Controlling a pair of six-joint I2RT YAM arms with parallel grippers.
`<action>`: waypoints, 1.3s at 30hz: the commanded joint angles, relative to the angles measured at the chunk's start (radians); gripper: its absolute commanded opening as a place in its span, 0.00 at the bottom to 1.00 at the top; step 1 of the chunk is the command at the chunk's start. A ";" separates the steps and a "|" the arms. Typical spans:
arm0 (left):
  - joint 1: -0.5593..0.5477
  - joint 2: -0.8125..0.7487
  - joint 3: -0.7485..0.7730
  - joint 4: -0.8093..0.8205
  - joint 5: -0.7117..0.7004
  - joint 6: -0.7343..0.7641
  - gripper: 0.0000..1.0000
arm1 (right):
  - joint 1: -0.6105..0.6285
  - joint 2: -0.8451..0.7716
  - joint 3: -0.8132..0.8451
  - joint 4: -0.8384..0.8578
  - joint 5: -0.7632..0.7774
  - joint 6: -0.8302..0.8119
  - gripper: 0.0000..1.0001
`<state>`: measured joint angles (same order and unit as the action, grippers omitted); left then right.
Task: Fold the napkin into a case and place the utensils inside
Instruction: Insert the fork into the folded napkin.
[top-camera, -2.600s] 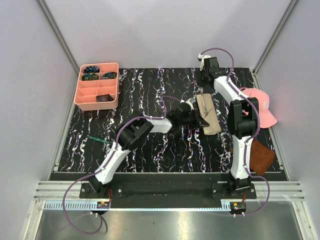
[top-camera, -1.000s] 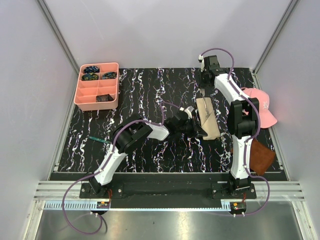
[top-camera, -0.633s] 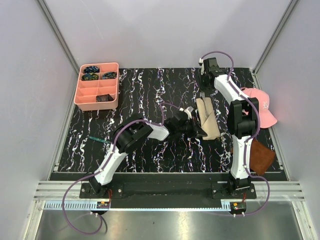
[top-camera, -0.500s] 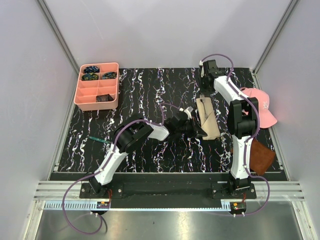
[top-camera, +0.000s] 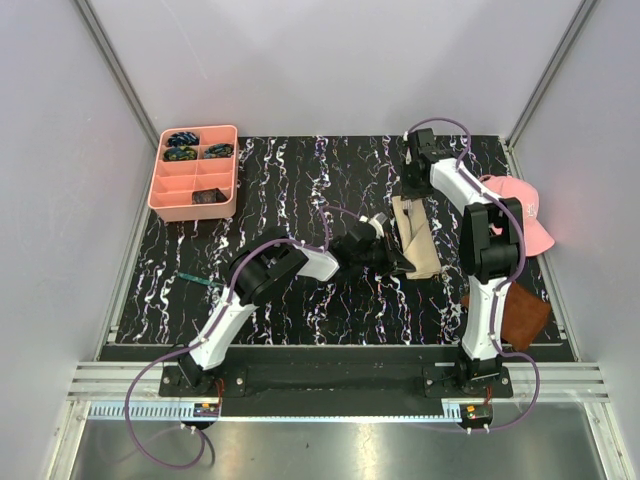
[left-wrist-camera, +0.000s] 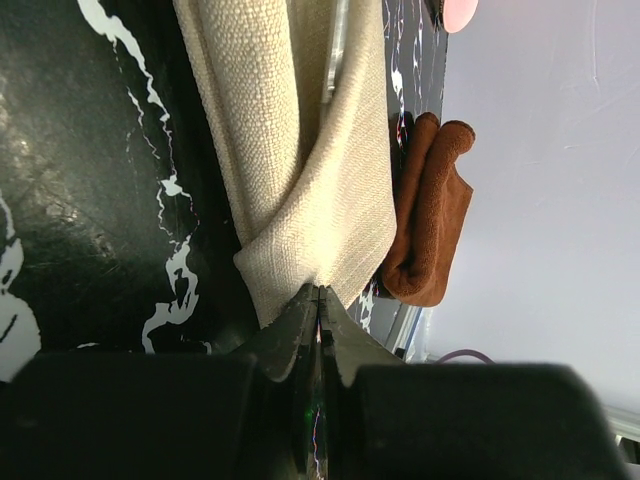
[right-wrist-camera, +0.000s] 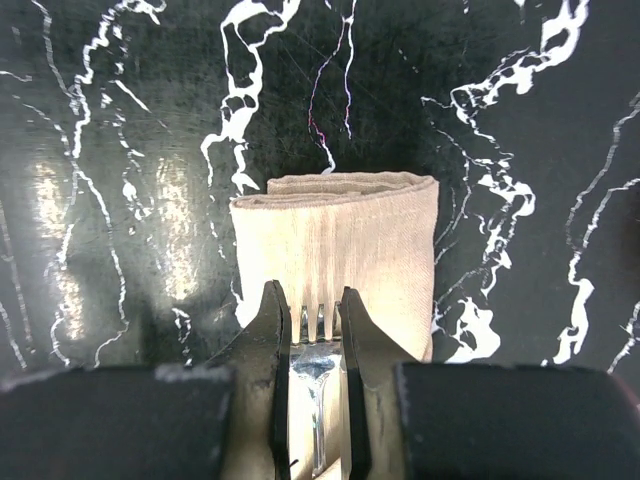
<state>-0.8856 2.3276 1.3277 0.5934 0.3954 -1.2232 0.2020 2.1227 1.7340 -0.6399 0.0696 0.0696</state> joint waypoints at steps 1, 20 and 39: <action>0.011 0.030 0.024 -0.021 -0.017 0.019 0.07 | 0.013 -0.090 -0.014 -0.004 0.027 0.021 0.00; 0.023 0.035 0.036 -0.040 -0.016 0.030 0.07 | 0.046 -0.135 -0.182 -0.006 0.002 0.047 0.02; 0.034 -0.053 -0.002 -0.027 0.002 0.057 0.38 | 0.050 -0.161 -0.205 -0.020 0.095 0.101 0.61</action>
<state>-0.8810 2.3287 1.3407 0.5816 0.4625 -1.2079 0.2337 2.0129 1.5135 -0.5686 0.1493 0.1558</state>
